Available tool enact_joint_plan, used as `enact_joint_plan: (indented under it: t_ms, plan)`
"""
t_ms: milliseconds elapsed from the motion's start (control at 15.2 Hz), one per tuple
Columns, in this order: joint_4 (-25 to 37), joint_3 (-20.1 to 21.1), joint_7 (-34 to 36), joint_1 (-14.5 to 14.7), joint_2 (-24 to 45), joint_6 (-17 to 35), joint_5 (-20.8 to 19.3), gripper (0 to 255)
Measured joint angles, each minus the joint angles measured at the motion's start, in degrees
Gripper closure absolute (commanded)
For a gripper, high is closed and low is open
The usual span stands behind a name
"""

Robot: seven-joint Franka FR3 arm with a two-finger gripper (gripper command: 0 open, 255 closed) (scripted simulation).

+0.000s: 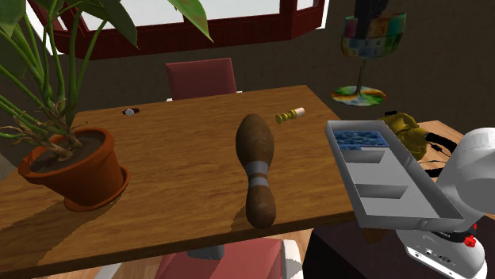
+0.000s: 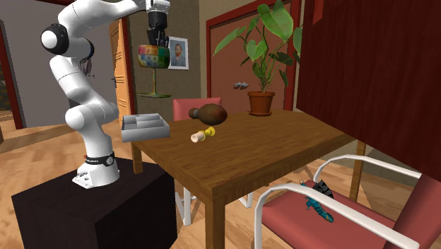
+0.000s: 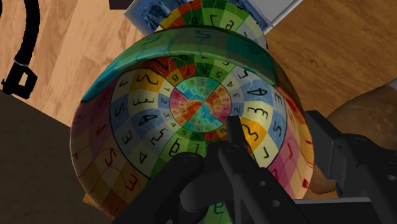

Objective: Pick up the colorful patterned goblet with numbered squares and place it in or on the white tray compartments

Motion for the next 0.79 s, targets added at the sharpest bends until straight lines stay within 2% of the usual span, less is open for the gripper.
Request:
enact_joint_plan:
  t_ms: [660,792]
  plan:
    - [-2.7,5.4,8.0,1.8,-12.2,-9.1,5.4,255]
    - [-4.2,5.8,8.6,2.0,-13.6,-9.0,6.0,255]
